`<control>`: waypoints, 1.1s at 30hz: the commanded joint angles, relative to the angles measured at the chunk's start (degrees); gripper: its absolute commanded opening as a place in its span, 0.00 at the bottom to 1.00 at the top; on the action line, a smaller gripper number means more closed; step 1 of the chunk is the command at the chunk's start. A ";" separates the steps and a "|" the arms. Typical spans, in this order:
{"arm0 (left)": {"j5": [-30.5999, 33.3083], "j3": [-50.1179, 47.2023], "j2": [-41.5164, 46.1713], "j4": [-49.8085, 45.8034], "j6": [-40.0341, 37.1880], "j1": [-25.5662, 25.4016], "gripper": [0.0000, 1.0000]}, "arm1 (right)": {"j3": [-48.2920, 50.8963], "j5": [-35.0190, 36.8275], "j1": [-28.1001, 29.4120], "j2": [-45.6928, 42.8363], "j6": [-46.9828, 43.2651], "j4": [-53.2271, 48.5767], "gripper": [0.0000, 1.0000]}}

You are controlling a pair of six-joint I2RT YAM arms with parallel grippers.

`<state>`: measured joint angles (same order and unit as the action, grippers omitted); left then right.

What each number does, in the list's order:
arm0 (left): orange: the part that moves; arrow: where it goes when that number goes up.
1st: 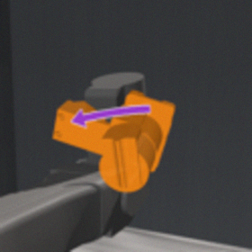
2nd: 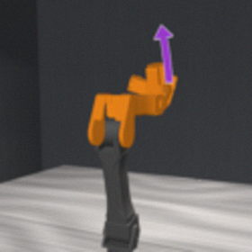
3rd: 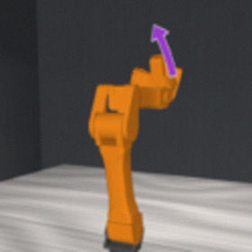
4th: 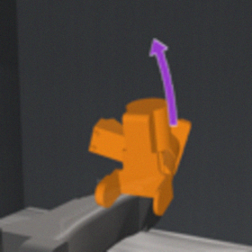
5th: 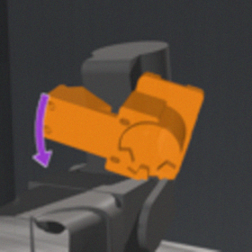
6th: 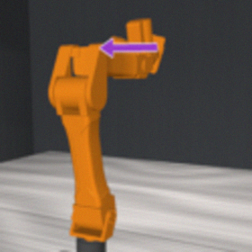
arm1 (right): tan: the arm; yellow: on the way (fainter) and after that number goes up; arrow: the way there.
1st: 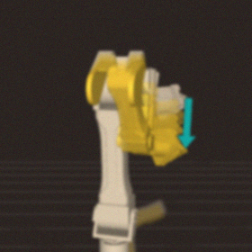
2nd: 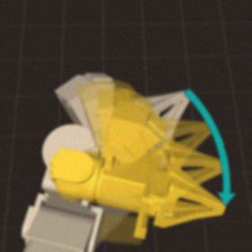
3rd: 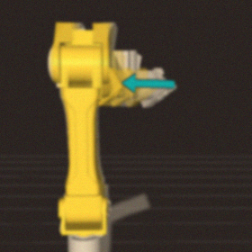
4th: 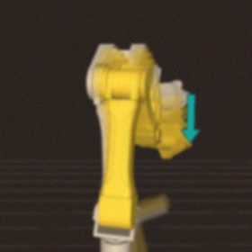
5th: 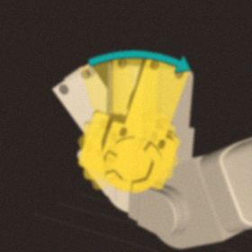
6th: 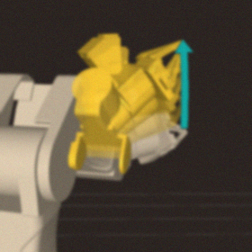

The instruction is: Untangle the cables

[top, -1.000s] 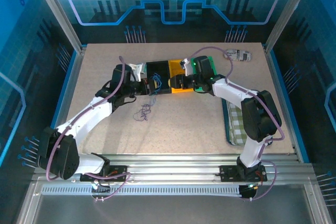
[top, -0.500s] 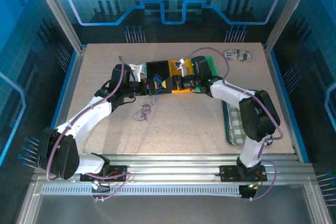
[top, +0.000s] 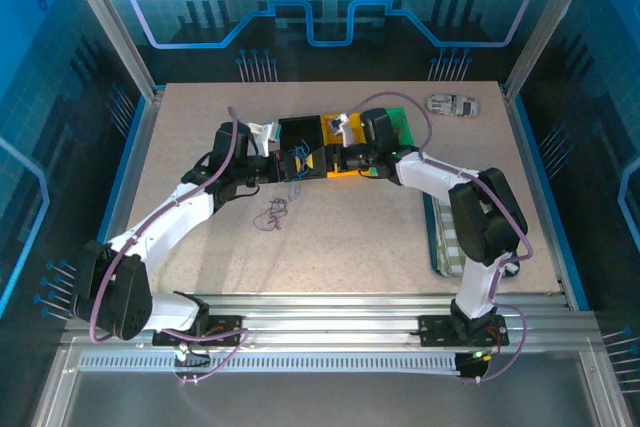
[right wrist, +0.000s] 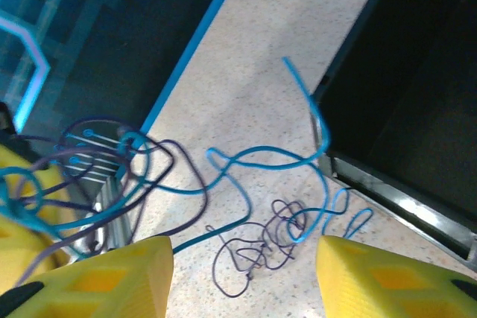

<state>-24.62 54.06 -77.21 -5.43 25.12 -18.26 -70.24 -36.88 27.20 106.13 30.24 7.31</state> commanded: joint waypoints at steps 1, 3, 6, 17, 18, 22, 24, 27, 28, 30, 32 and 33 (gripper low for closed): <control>-3.06 -0.36 0.68 -1.20 0.07 0.42 0.00 | 0.52 4.07 -0.55 0.68 0.87 -0.82 0.54; -4.07 -1.64 1.71 -1.68 -0.04 0.42 0.00 | 1.22 4.62 -1.00 0.88 0.73 -1.62 0.54; -5.70 -2.97 3.14 -2.29 -0.28 0.42 0.00 | 1.72 3.54 -0.88 1.51 -0.26 -1.96 0.54; -8.31 -4.86 5.36 -1.88 0.13 0.42 0.00 | -0.11 2.70 0.42 6.16 0.78 -0.01 0.54; -8.57 -5.00 5.32 -1.67 0.40 0.42 0.00 | -0.45 2.62 0.72 6.49 0.90 0.33 0.54; -8.64 -5.46 5.40 -1.34 0.78 0.33 0.00 | -0.95 0.94 1.86 7.16 1.82 2.75 0.54; -8.49 -5.63 5.41 -1.44 0.65 0.33 0.00 | -0.74 -0.24 2.30 7.21 2.01 4.03 0.54; -8.25 -5.97 5.40 -1.19 0.67 0.33 0.00 | -0.43 -2.47 2.67 7.16 2.43 6.28 0.54; -8.26 -6.09 5.32 -1.04 0.74 0.33 0.00 | -0.43 -3.19 2.76 7.22 2.62 6.81 0.53; -8.18 -6.40 5.23 -0.73 0.89 0.33 0.00 | -0.60 -4.65 2.89 7.25 2.95 7.70 0.53; -7.99 -6.73 5.14 -0.47 1.09 0.33 0.00 | -0.76 -5.89 3.10 7.21 3.18 7.81 0.53; -7.98 -6.82 5.06 -0.37 1.08 0.33 0.00 | -1.03 -6.36 3.12 7.16 3.27 7.81 0.53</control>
<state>-31.38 48.36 -73.12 -7.01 25.54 -18.20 -69.76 -39.59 29.56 112.88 32.75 12.67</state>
